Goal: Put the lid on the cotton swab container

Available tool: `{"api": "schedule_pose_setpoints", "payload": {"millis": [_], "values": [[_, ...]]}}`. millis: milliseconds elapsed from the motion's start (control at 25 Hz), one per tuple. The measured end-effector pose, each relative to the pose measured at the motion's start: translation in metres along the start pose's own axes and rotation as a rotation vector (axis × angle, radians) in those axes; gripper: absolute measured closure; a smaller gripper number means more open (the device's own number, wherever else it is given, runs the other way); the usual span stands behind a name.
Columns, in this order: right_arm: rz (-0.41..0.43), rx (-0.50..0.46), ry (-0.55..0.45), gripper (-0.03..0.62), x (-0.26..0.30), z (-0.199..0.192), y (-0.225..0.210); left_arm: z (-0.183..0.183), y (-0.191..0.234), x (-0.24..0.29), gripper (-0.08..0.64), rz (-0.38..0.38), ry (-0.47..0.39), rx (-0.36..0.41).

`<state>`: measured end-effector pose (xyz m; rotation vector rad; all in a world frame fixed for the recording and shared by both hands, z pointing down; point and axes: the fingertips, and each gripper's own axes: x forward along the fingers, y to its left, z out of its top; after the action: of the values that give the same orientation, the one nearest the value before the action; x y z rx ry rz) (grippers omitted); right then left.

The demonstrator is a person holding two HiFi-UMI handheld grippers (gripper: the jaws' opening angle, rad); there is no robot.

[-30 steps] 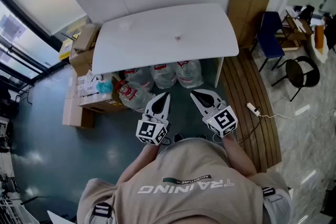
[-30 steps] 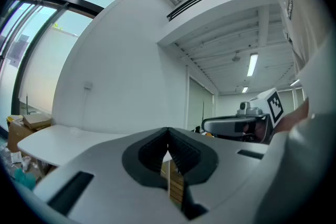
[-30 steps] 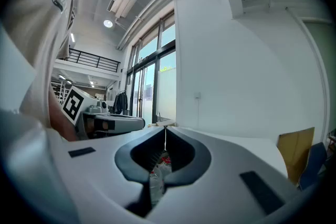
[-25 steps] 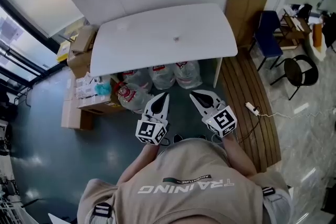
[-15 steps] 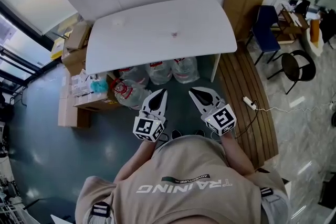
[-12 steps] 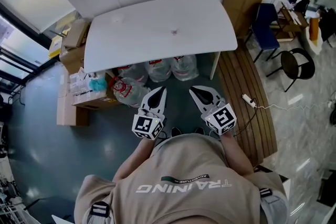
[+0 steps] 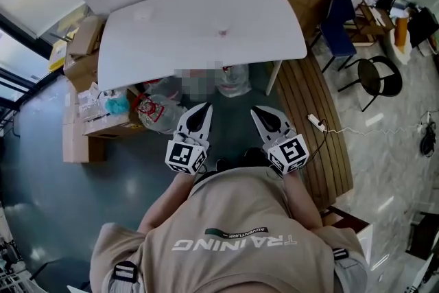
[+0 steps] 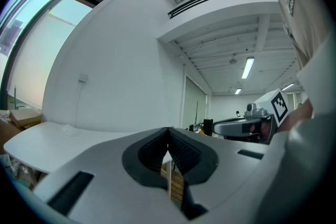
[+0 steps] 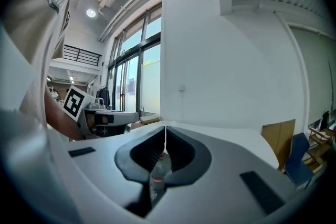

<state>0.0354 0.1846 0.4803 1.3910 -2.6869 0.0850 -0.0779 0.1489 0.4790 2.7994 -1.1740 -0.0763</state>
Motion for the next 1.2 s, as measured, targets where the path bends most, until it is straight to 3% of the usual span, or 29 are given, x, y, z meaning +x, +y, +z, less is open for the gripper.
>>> {"api": "schedule_pose_setpoints", "payload": {"millis": [440, 840, 1200], "values": [[0.06, 0.011, 0.002, 0.571, 0.04, -0.005, -0.048, -0.009, 0.013, 0.049, 0.548, 0.032, 0.036, -0.026], [0.145, 0.021, 0.005, 0.571, 0.089, -0.011, -0.114, -0.017, 0.046, 0.116, 0.548, 0.098, 0.078, 0.011], [0.229, 0.008, 0.056, 0.571, 0.11, -0.03, -0.135, -0.037, 0.059, 0.148, 0.548, 0.156, 0.105, -0.032]]}}
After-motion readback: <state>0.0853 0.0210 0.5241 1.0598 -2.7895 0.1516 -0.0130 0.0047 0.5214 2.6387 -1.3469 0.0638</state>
